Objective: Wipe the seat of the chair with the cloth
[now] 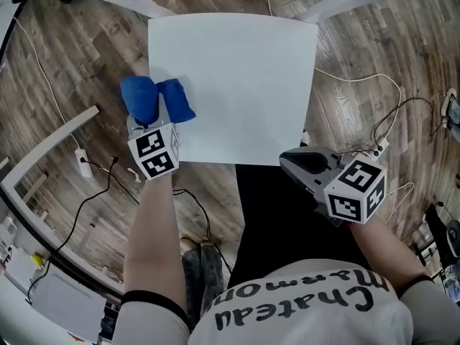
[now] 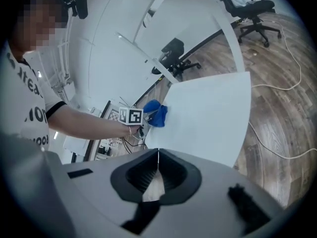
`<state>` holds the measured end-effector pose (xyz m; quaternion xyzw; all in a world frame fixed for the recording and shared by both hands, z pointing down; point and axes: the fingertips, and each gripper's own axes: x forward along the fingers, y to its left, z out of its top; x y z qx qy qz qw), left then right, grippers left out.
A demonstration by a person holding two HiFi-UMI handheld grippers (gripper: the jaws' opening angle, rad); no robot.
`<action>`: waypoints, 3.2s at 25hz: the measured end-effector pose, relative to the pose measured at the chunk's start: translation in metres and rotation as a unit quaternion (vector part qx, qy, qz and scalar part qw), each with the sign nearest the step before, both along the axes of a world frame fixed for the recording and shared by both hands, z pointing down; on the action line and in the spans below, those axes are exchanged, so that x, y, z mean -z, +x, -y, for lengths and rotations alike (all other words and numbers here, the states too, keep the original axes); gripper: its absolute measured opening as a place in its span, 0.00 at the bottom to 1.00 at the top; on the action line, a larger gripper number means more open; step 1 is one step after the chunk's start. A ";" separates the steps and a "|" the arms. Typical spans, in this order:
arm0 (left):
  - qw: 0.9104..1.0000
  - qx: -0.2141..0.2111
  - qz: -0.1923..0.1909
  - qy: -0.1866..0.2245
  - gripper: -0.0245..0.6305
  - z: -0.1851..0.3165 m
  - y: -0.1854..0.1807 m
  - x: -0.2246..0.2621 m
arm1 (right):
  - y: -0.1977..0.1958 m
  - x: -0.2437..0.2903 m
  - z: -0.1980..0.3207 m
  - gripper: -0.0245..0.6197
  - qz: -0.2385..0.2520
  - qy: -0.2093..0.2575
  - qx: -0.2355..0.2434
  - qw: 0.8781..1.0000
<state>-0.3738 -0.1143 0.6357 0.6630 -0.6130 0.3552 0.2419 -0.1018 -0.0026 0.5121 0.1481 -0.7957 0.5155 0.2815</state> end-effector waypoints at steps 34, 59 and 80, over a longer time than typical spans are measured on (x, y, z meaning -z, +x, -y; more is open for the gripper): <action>0.972 -0.211 -0.102 -0.008 0.21 -0.020 0.371 0.004 | 0.231 -0.002 -0.068 0.06 -0.007 -0.009 -0.208 0.978; 0.997 -0.049 0.054 -0.035 0.22 -0.091 -0.023 -0.002 | 0.022 -0.013 -0.135 0.06 0.014 -0.037 -0.118 0.992; 0.996 -0.020 0.071 0.055 0.15 -0.063 0.073 0.001 | 0.110 -0.046 -0.185 0.06 0.006 -0.062 -0.173 0.983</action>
